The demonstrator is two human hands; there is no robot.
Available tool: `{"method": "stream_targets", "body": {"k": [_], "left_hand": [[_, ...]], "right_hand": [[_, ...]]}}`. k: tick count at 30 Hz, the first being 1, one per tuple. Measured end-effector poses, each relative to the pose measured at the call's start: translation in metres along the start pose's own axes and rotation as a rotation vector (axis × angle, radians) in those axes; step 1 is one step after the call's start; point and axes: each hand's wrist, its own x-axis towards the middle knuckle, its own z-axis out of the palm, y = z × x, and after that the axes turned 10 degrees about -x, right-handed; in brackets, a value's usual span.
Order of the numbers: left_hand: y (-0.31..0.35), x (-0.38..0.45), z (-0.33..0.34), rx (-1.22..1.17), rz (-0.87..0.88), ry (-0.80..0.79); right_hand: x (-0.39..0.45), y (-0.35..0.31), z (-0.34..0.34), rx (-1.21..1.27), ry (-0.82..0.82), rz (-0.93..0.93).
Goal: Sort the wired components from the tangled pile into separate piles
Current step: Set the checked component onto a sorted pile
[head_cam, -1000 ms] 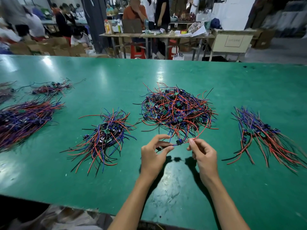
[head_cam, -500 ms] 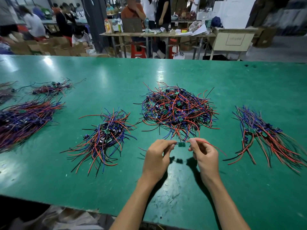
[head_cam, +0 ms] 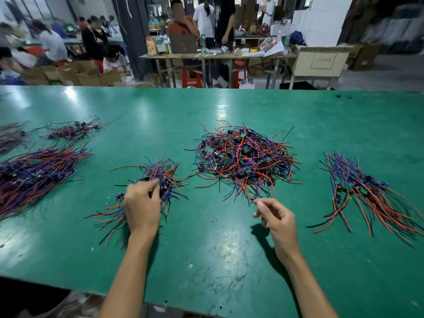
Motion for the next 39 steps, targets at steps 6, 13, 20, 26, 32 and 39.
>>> {"method": "stream_targets", "body": {"k": [6,13,20,26,32,39], "left_hand": [[-0.014,-0.028,0.015,0.299,0.1,-0.099],[-0.005,-0.036,0.011,0.276,0.293,-0.036],[0.043,-0.069,0.04,-0.205,0.231,-0.216],[0.101,-0.082,0.082,-0.793,-0.558,-0.602],[0.09,-0.086,0.075,-0.913,-0.572,-0.66],[0.083,-0.085,0.062,-0.963,-0.501,-0.682]], "right_hand": [[0.012,0.005,0.011,-0.487,0.366,-0.01],[0.04,0.003,0.016,-0.896,0.343,0.157],[0.014,-0.002,0.01,-0.569,0.313,-0.088],[-0.024,-0.003,0.015,-0.763,0.066,-0.555],[-0.035,-0.007,0.013,-0.788,-0.136,-0.647],[-0.019,-0.004,0.004,-0.722,0.063,-0.177]]}}
